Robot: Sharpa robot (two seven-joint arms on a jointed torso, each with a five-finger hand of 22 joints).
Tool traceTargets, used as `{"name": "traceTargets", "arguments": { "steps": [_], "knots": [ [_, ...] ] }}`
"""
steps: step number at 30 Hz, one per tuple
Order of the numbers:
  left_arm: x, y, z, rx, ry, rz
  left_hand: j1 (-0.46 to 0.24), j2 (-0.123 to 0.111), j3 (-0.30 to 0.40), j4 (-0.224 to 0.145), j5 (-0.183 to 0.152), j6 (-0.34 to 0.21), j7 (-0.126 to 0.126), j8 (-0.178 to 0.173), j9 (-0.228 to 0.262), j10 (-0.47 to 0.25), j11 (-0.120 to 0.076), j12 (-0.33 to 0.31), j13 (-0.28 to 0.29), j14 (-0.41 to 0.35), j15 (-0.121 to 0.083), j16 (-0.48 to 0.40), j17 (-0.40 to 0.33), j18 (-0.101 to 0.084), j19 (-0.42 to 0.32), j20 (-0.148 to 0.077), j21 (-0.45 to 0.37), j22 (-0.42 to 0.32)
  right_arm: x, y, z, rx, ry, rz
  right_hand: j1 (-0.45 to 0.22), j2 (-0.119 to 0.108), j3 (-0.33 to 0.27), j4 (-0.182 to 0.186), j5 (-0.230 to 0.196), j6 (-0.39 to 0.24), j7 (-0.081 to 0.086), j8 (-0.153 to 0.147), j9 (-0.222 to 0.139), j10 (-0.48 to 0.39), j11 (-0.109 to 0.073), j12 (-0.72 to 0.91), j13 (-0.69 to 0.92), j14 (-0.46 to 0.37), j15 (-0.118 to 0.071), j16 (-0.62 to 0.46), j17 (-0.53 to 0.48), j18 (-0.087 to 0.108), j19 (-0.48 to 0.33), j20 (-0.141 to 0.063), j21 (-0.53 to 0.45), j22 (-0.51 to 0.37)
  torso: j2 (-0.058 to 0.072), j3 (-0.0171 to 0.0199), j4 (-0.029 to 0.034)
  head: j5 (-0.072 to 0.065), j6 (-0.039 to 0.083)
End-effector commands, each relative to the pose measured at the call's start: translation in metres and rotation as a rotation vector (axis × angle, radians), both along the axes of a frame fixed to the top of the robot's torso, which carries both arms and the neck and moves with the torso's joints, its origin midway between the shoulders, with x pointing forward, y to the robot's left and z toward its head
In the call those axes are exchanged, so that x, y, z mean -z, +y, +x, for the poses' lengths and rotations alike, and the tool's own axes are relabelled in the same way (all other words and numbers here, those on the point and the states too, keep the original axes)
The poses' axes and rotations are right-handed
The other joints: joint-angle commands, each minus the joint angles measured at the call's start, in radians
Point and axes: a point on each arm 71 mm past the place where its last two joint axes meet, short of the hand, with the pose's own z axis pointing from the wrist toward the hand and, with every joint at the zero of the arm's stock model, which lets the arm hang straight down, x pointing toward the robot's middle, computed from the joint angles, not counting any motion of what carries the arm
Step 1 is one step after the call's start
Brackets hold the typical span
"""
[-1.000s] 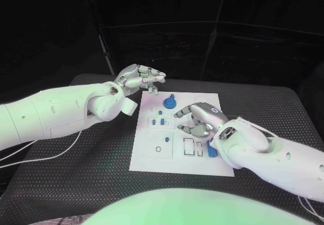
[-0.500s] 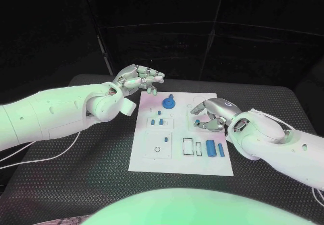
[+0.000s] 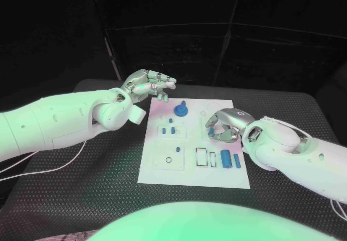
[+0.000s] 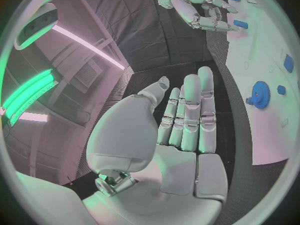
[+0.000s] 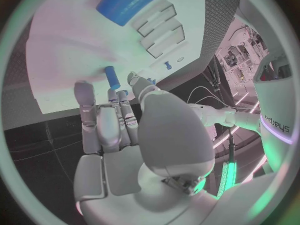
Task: Assemble the parts on the task board
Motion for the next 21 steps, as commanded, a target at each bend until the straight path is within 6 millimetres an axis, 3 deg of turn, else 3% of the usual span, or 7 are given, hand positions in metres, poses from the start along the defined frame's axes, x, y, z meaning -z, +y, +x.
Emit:
{"name": "traceTargets", "arguments": {
  "steps": [1, 13, 17, 21],
  "knots": [
    [-0.0012, -0.0012, -0.0004, 0.014, 0.0, -0.006, 0.005, 0.005, -0.005, -0.002, -0.003, -0.007, 0.001, 0.002, -0.001, -0.005, 0.0, 0.007, -0.001, -0.004, 0.001, -0.005, -0.001, 0.006, 0.001, 0.005, -0.006, -0.001, 0.0002, 0.0012, 0.0012, 0.0, -0.019, -0.055, 0.006, 0.011, 0.001, -0.001, 0.004, 0.009, -0.001, 0.002, 0.0, 0.007, 0.001, 0.008, -0.001, 0.018, -0.007, -0.003, -0.002, 0.009, 0.007, -0.002, 0.0, 0.002, 0.0, 0.0006, -0.0003, -0.001, 0.0],
    [-0.0004, -0.0011, -0.0003, 0.02, 0.011, -0.003, 0.006, 0.007, -0.006, -0.001, -0.003, -0.007, 0.001, 0.002, -0.001, -0.005, 0.0, 0.008, -0.001, -0.004, 0.001, -0.005, -0.001, 0.006, 0.001, 0.005, -0.007, -0.002, 0.001, 0.0062, 0.0036, 0.001, -0.035, -0.053, 0.014, 0.031, 0.021, 0.006, -0.002, 0.024, 0.003, 0.003, 0.001, 0.014, 0.002, 0.015, -0.002, 0.019, -0.007, -0.002, 0.001, 0.008, 0.011, -0.002, 0.002, 0.004, -0.001, 0.0007, -0.0003, 0.0, 0.0],
    [0.0, -0.0012, -0.0005, 0.023, 0.016, -0.001, 0.006, 0.007, -0.006, -0.001, -0.004, -0.007, 0.001, 0.002, -0.001, -0.005, 0.0, 0.008, -0.001, -0.004, 0.001, -0.005, -0.001, 0.006, 0.002, 0.005, -0.007, -0.002, 0.0023, 0.0054, 0.0051, 0.011, -0.032, -0.061, 0.024, 0.045, 0.057, 0.013, -0.046, 0.051, 0.009, 0.01, 0.002, 0.051, 0.001, 0.026, -0.003, 0.023, -0.008, 0.005, 0.01, 0.007, 0.018, -0.003, 0.009, 0.013, 0.0, 0.001, -0.0007, 0.001, 0.0],
    [0.0001, -0.0013, -0.0007, 0.026, 0.019, -0.001, 0.006, 0.007, -0.006, -0.001, -0.004, -0.007, 0.001, 0.002, -0.001, -0.005, 0.0, 0.008, -0.001, -0.004, 0.001, -0.005, -0.001, 0.006, 0.002, 0.005, -0.007, -0.002, 0.0038, 0.0042, 0.0067, 0.02, -0.031, -0.072, 0.03, 0.045, 0.081, 0.014, -0.056, 0.066, 0.013, 0.013, 0.002, 0.067, 0.001, 0.026, -0.004, 0.023, -0.008, 0.006, 0.011, 0.006, 0.02, -0.003, 0.012, 0.017, -0.001, 0.0006, -0.0001, 0.001, 0.0]
  ]
}}
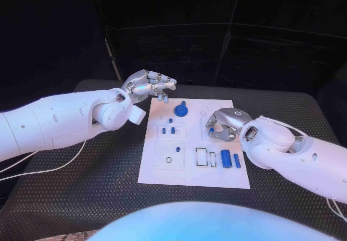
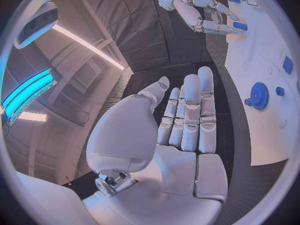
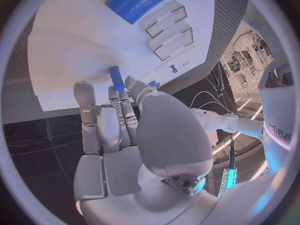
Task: Assemble the parts on the task board
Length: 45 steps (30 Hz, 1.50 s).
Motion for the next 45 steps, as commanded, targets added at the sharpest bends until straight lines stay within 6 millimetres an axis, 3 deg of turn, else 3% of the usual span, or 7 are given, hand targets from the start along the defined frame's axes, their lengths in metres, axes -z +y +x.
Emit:
{"name": "traceTargets", "arguments": {
  "steps": [1, 20, 29, 45],
  "knots": [
    [-0.001, -0.001, -0.001, 0.018, 0.007, -0.004, 0.006, 0.007, -0.006, -0.001, -0.003, -0.007, 0.001, 0.002, -0.001, -0.005, 0.0, 0.004, -0.001, -0.004, 0.001, -0.005, -0.001, 0.006, 0.002, 0.005, -0.007, -0.001, 0.0, -0.001, 0.002, 0.008, -0.004, -0.023, 0.003, 0.006, 0.011, 0.0, -0.006, 0.009, -0.001, 0.007, 0.001, 0.01, 0.001, 0.004, -0.001, 0.02, -0.004, 0.006, 0.0, 0.006, 0.009, 0.0, 0.007, 0.003, 0.0, -0.0004, 0.001, 0.002, 0.0],
    [-0.001, -0.002, -0.001, 0.019, 0.01, -0.003, 0.006, 0.009, -0.007, -0.001, -0.004, -0.007, 0.001, 0.003, -0.001, -0.006, 0.0, 0.005, -0.001, -0.003, 0.001, -0.005, -0.001, 0.006, 0.002, 0.005, -0.007, -0.002, 0.005, -0.001, 0.003, 0.002, 0.033, -0.029, -0.002, -0.012, 0.043, 0.008, -0.017, 0.033, -0.005, 0.011, 0.002, 0.041, -0.004, 0.002, 0.0, 0.019, -0.007, 0.006, -0.001, 0.005, 0.012, -0.001, 0.012, 0.011, -0.001, -0.0003, -0.0003, 0.003, 0.0],
    [-0.001, -0.002, -0.001, 0.018, 0.009, -0.003, 0.007, 0.01, -0.007, -0.001, -0.005, -0.007, 0.001, 0.003, -0.001, -0.007, 0.0, 0.005, -0.001, -0.003, 0.001, -0.005, -0.002, 0.006, 0.003, 0.005, -0.008, -0.002, 0.003, 0.001, 0.003, -0.011, 0.018, 0.008, 0.023, 0.011, 0.088, -0.009, -0.023, 0.107, -0.033, 0.04, 0.011, 0.147, -0.036, 0.023, 0.008, 0.025, -0.033, 0.017, 0.015, 0.0, 0.032, -0.023, 0.034, 0.046, -0.001, 0.0001, 0.0003, 0.004, 0.0],
    [0.0, -0.001, 0.0, 0.018, 0.008, -0.003, 0.008, 0.011, -0.007, -0.001, -0.005, -0.006, 0.0, 0.004, 0.0, -0.008, 0.0, 0.006, 0.0, -0.003, 0.001, -0.005, -0.002, 0.006, 0.003, 0.005, -0.008, -0.003, -0.009, -0.003, 0.0, -0.008, -0.045, 0.114, 0.045, 0.018, 0.113, -0.043, -0.035, 0.125, -0.037, 0.042, 0.012, 0.176, -0.043, 0.011, 0.007, 0.026, -0.04, 0.018, 0.016, -0.002, 0.036, -0.034, 0.042, 0.055, -0.005, -0.0006, -0.0009, 0.001, 0.0]
  ]
}}
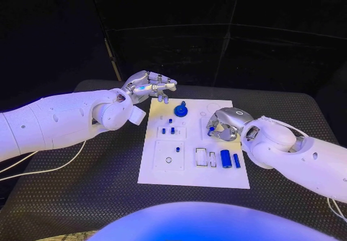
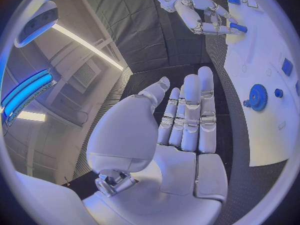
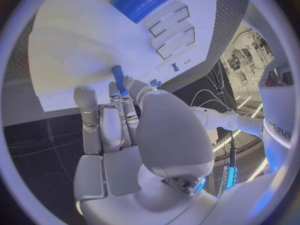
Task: Assemble the parts on the task board
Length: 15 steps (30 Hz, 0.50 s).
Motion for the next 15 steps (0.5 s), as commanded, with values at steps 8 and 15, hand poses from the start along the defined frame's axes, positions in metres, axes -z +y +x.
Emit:
{"name": "traceTargets", "arguments": {
  "steps": [8, 15],
  "knots": [
    [-0.001, 0.0, 0.001, 0.006, -0.006, -0.006, 0.004, 0.008, -0.008, -0.001, -0.005, -0.006, 0.001, 0.004, 0.0, -0.008, 0.0, 0.006, -0.001, -0.003, 0.001, -0.005, -0.001, 0.006, 0.003, 0.005, -0.005, -0.001, -0.03, 0.009, -0.014, -0.05, -0.028, 0.195, 0.024, 0.005, 0.011, -0.019, 0.012, 0.008, 0.002, 0.0, 0.0, 0.021, -0.005, -0.013, 0.0, 0.025, -0.006, 0.009, 0.005, -0.003, 0.002, -0.006, 0.009, 0.007, -0.002, -0.0008, 0.0004, 0.002, 0.0],
    [-0.001, -0.002, 0.001, 0.011, -0.006, -0.008, 0.004, 0.008, -0.008, -0.001, -0.005, -0.006, 0.001, 0.004, 0.0, -0.008, 0.0, 0.006, -0.001, -0.003, 0.001, -0.005, -0.001, 0.006, 0.003, 0.005, -0.005, -0.001, -0.039, 0.026, -0.021, -0.113, 0.002, 0.269, 0.02, 0.003, 0.013, -0.023, 0.021, 0.009, 0.003, -0.002, -0.001, 0.024, -0.004, -0.016, 0.0, 0.026, -0.005, 0.01, 0.007, -0.003, 0.003, -0.006, 0.012, 0.01, 0.0, -0.0023, 0.004, 0.004, 0.0]
  ]
}}
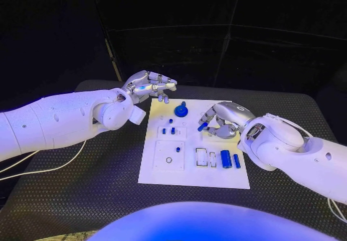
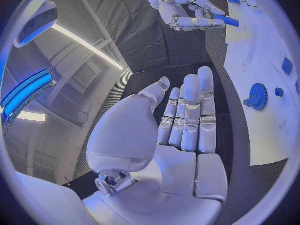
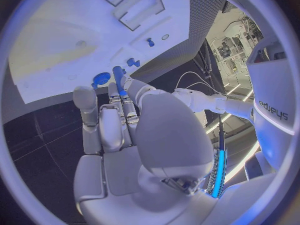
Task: Assemble the parts on the task board
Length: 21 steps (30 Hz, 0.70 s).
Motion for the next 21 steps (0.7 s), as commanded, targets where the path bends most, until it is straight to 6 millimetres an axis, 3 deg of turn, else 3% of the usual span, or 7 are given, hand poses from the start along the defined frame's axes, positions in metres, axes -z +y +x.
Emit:
{"name": "traceTargets", "arguments": {
  "steps": [1, 9, 13, 21],
  "knots": [
    [-0.001, -0.002, 0.0, 0.013, -0.005, -0.009, 0.004, 0.008, -0.008, -0.001, -0.005, -0.006, 0.0, 0.004, 0.0, -0.008, 0.0, 0.006, -0.001, -0.003, 0.001, -0.005, -0.001, 0.006, 0.003, 0.005, -0.005, -0.001, -0.005, 0.012, -0.004, -0.055, 0.023, 0.088, 0.002, 0.001, 0.001, -0.005, 0.004, 0.005, 0.0, -0.002, 0.001, 0.017, -0.011, -0.005, 0.002, 0.026, -0.005, 0.005, 0.001, -0.003, 0.003, -0.006, 0.003, 0.0, 0.002, -0.001, 0.0029, 0.003, 0.0],
    [-0.002, -0.002, 0.0, 0.009, -0.006, -0.007, 0.004, 0.007, -0.009, -0.001, -0.005, -0.007, 0.001, 0.004, 0.0, -0.009, 0.0, 0.007, 0.0, -0.003, 0.001, -0.005, -0.002, 0.006, 0.003, 0.005, -0.005, -0.002, 0.002, 0.05, -0.021, -0.189, 0.067, 0.104, 0.0, -0.002, 0.001, -0.008, 0.009, 0.005, 0.0, -0.003, 0.0, 0.017, -0.011, -0.008, 0.001, 0.025, -0.005, 0.003, -0.003, -0.003, 0.001, -0.006, 0.003, -0.002, 0.003, -0.0005, -0.0027, 0.014, 0.0],
    [-0.002, -0.003, 0.0, 0.011, -0.006, -0.008, 0.004, 0.007, -0.009, -0.001, -0.005, -0.007, 0.001, 0.004, 0.0, -0.009, 0.0, 0.007, 0.0, -0.003, 0.001, -0.005, -0.002, 0.006, 0.003, 0.005, -0.005, -0.002, 0.016, 0.064, -0.032, -0.247, 0.103, 0.086, -0.003, -0.005, 0.0, -0.01, 0.012, 0.005, 0.0, -0.004, 0.0, 0.016, -0.01, -0.01, 0.001, 0.024, -0.005, 0.002, -0.006, -0.003, 0.0, -0.005, 0.003, -0.002, 0.002, -0.0003, -0.0005, 0.015, 0.0],
    [-0.002, -0.005, -0.001, 0.014, -0.008, -0.01, 0.005, 0.007, -0.01, -0.001, -0.006, -0.007, 0.001, 0.004, -0.001, -0.009, 0.0, 0.007, 0.0, -0.003, 0.001, -0.006, -0.002, 0.006, 0.004, 0.005, -0.006, -0.002, 0.035, 0.079, -0.041, -0.295, 0.149, 0.048, -0.01, -0.009, -0.003, -0.01, 0.015, 0.003, 0.002, -0.006, -0.001, 0.015, -0.009, -0.014, 0.0, 0.023, -0.004, 0.0, -0.008, -0.003, -0.001, -0.004, 0.003, -0.002, 0.001, 0.0008, -0.0016, 0.022, 0.0]
  ]
}}
